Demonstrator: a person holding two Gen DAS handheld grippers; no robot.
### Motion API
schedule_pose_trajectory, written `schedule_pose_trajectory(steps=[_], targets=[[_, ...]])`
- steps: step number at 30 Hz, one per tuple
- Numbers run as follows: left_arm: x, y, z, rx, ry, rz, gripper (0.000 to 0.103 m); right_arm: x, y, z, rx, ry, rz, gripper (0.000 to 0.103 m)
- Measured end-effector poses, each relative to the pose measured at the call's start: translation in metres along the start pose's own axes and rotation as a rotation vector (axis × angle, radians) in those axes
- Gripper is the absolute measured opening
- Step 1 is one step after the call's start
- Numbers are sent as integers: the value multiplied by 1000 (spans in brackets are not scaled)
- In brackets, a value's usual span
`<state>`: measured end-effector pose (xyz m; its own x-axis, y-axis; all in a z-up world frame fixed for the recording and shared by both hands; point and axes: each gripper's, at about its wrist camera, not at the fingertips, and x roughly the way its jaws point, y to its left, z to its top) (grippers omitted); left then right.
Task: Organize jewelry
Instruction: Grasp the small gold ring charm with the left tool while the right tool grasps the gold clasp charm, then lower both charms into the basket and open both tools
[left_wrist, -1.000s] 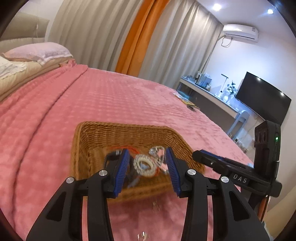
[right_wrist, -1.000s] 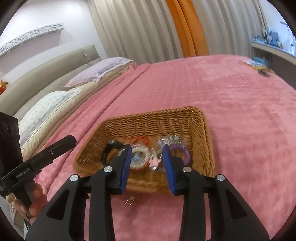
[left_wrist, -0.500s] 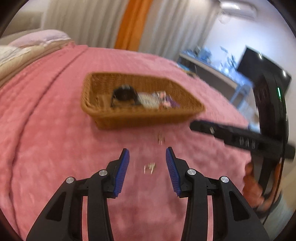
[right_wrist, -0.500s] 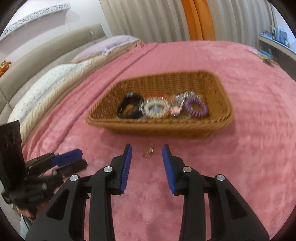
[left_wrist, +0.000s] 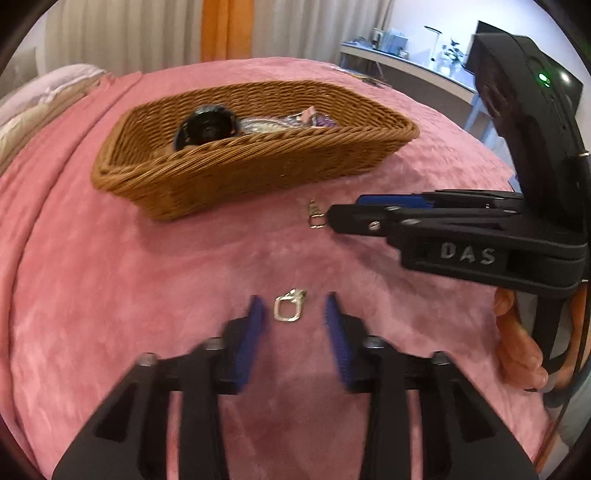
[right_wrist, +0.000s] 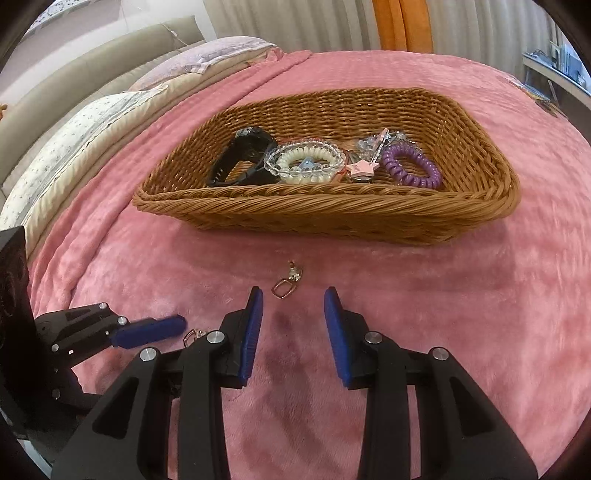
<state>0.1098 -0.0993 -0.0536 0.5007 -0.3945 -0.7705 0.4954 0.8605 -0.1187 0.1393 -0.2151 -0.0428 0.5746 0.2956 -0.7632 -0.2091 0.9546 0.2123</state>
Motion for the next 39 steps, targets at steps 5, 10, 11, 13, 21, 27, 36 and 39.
schedule_pose_trajectory(steps=[5,10,11,13,21,27,36,39], targets=[[-4,2,-2,-7,-22,12,15,7,7,6,-31,4,-21,31],[-8,18,-4,-103,-50,18,13,19,18,11,-82,13,-70,31],[-9,20,-4,-114,-54,20,13,23,20,13,-90,16,-81,31],[-9,22,-5,-132,-58,28,13,27,22,14,-99,17,-92,30],[-11,27,-6,-163,-73,17,13,26,30,10,-144,14,-72,9],[-20,22,-10,-138,-108,18,13,3,21,-2,-118,-17,-41,9],[-40,11,-11,-124,-167,16,13,-42,13,-23,-87,-58,-2,9],[-58,9,-6,-131,-205,-22,13,-67,11,-22,-95,-89,0,9]])
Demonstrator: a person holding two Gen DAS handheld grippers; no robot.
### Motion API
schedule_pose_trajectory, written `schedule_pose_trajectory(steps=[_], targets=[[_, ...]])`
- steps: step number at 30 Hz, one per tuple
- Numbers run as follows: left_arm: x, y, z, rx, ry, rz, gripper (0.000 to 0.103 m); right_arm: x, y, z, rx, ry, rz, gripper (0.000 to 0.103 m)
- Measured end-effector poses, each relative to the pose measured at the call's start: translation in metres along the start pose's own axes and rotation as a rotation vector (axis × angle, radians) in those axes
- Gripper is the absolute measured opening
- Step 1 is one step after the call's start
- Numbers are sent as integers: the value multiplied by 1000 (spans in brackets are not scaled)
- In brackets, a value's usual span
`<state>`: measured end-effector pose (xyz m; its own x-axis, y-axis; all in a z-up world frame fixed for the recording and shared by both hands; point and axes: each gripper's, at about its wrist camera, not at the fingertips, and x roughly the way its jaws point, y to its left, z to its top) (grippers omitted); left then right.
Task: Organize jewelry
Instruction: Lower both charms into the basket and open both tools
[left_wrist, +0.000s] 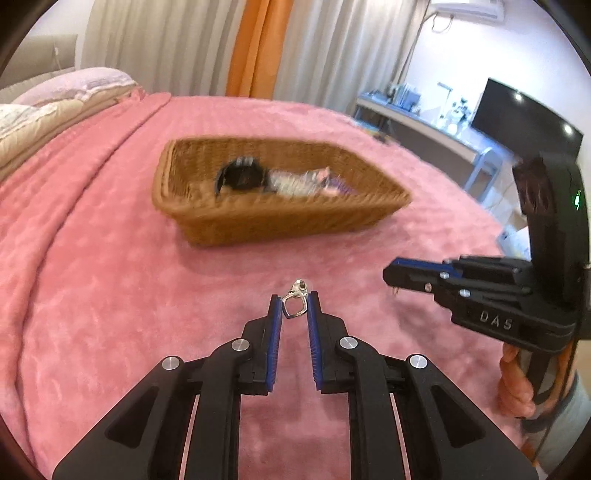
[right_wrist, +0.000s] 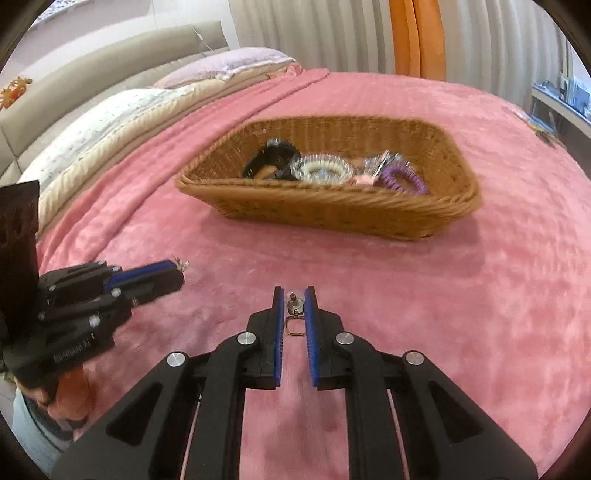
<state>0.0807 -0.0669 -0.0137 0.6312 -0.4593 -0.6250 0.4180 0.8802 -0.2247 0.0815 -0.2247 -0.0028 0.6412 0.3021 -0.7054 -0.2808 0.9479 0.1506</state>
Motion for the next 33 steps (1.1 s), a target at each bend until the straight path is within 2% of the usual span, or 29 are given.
schedule_pose_trajectory(steps=[3,7,8,10,14,18,23,29,33], targets=[[-23,-7,19,10,-67,-11,13,-33,-3,19,-5,-72,-16,9],[-52,-18,55,41,-175,17,13,-65,-5,54,-24,-174,-43,9],[-57,-20,65,51,-203,43,13,-69,-6,63,-26,-192,-47,9],[-62,-22,82,67,-243,93,13,-70,-8,80,-27,-215,-53,9],[-47,-14,118,41,-269,117,13,-56,-15,117,-33,-233,-73,9],[-4,1,141,0,-229,143,13,-24,-26,142,-19,-211,-83,9],[49,25,142,-44,-150,170,13,31,-46,157,27,-144,-65,9],[100,47,131,-71,-29,160,13,92,-64,155,70,-18,-51,9],[111,48,126,-43,0,194,13,116,-70,147,99,35,-51,9]])
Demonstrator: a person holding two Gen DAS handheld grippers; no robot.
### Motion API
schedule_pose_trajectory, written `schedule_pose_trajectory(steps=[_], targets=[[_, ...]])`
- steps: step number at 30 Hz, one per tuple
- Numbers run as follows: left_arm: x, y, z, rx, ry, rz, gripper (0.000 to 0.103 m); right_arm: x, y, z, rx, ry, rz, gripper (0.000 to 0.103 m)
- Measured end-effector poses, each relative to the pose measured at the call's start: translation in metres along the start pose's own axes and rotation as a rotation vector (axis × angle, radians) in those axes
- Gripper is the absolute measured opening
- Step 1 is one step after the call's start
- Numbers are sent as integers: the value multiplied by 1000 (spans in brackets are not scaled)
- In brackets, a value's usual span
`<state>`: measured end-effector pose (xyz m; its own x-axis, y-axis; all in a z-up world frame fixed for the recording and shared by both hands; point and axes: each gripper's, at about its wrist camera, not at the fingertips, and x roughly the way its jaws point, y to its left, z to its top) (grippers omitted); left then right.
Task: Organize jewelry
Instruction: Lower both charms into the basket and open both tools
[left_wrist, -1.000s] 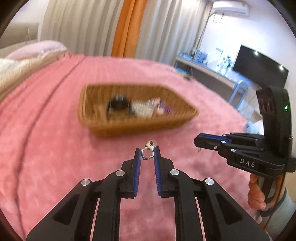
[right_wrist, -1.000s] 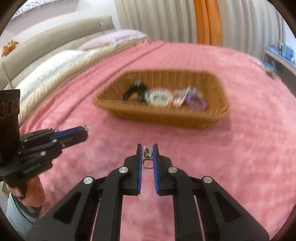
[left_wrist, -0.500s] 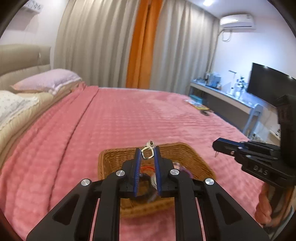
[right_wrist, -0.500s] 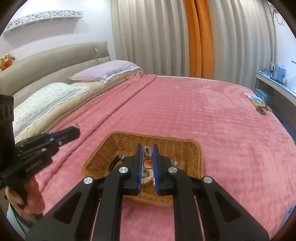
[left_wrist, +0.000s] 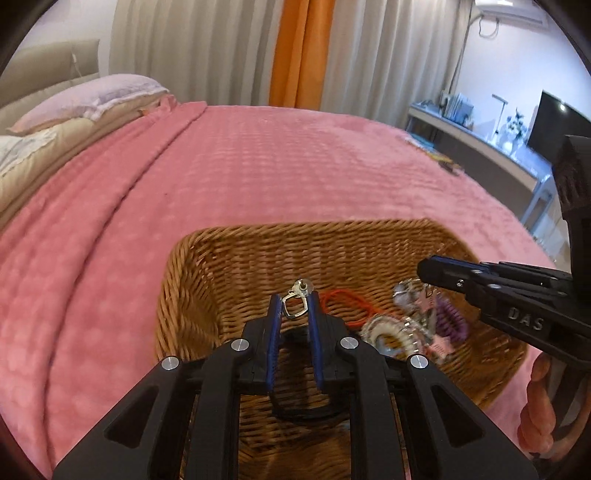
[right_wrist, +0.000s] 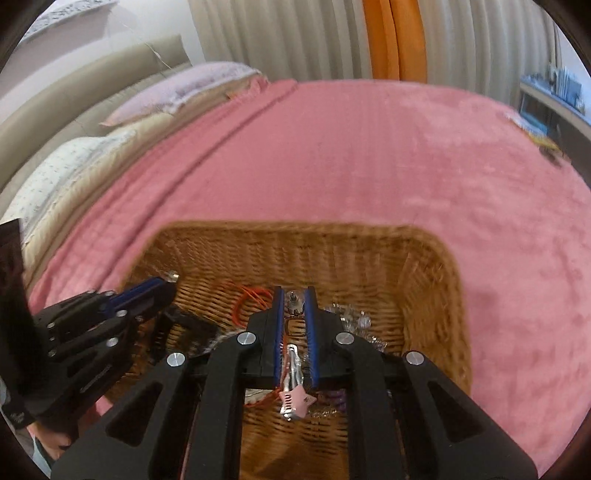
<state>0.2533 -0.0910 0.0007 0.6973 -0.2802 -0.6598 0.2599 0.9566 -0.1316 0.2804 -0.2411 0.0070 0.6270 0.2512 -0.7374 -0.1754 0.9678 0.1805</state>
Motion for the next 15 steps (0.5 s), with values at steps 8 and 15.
schedule_pose_trajectory(steps=[8,15], targets=[[-5,3,1,-14,-18,-51,23,6,-1,0,8,-1,-1,10],[-28,8,4,-62,-71,-124,38,-20,-6,-3,33,-51,23,31]])
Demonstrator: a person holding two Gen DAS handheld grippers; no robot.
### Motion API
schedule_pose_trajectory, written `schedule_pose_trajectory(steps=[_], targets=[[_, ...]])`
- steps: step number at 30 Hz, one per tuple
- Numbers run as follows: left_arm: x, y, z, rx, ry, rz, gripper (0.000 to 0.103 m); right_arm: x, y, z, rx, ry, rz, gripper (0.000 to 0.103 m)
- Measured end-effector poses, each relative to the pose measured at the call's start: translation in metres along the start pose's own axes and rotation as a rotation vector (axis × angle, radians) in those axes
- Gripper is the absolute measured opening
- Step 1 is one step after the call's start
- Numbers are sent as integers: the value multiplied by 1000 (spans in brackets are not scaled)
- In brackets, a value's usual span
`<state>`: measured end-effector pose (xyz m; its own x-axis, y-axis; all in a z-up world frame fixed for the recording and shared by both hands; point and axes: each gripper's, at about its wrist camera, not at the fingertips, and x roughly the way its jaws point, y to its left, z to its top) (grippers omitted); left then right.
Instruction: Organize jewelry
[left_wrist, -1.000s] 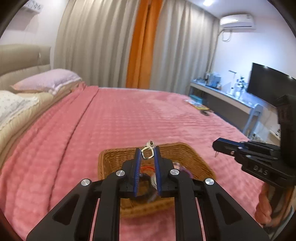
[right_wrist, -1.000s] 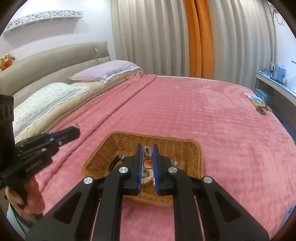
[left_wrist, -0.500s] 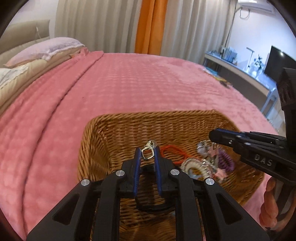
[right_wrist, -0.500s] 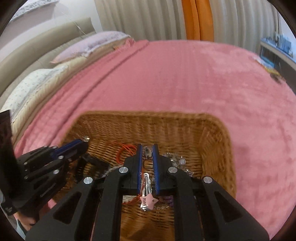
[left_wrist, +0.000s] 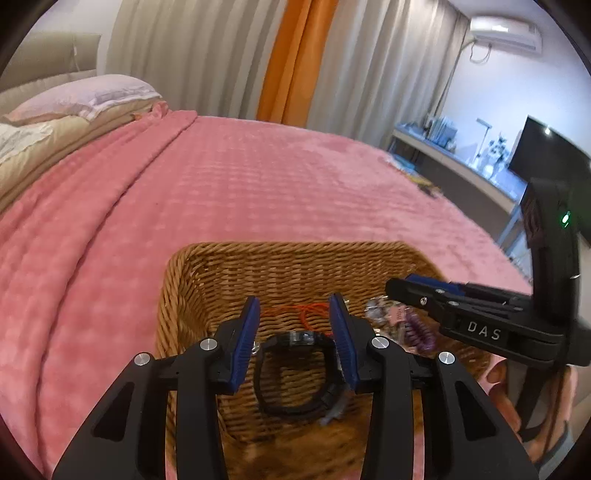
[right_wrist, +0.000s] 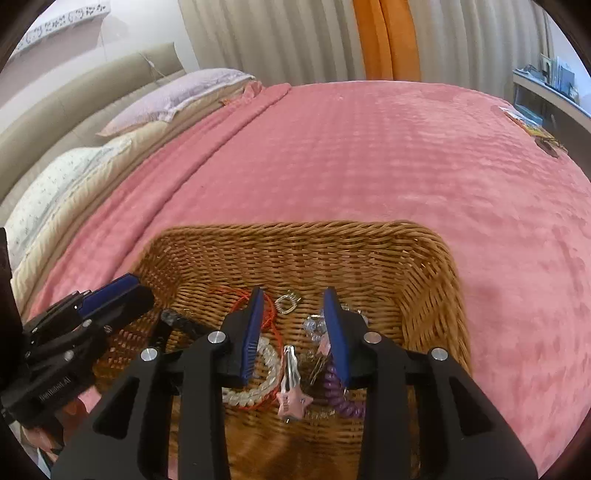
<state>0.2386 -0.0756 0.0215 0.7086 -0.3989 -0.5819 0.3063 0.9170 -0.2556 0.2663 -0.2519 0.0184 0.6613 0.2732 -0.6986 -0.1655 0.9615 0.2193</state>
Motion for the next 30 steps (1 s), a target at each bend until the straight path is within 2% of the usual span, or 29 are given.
schedule_pose_trajectory(steps=[5,9,11,13,15,18,19,21,23,25,30], targets=[[-36,-3,3,-25,-59,-42,43,-43,11,-8,-36,-61,-20,31],[-73,-14,0,-23,-114,-65,45,-87,23,-14,-47,-123,8,31],[-96,-24,-4,-8,-146,-61,47,-111,30,-20,-55,-165,11,31],[-117,-31,-9,5,-178,-54,56,-132,38,-27,-65,-201,18,31],[-138,-37,-14,15,-218,-37,65,-156,46,-39,-81,-251,10,33],[-168,-45,-28,27,-276,0,77,-180,53,-59,-97,-316,-15,51],[-177,-48,-35,27,-290,14,81,-186,54,-65,-100,-330,-23,54],[-189,-53,-47,36,-313,49,83,-195,57,-84,-110,-360,-42,55],[-198,-58,-64,54,-347,127,87,-200,58,-102,-111,-383,-58,59],[-202,-60,-79,62,-373,183,89,-200,55,-119,-103,-405,-66,66],[-184,-51,-110,16,-322,240,92,-189,50,-155,-101,-401,-114,69]])
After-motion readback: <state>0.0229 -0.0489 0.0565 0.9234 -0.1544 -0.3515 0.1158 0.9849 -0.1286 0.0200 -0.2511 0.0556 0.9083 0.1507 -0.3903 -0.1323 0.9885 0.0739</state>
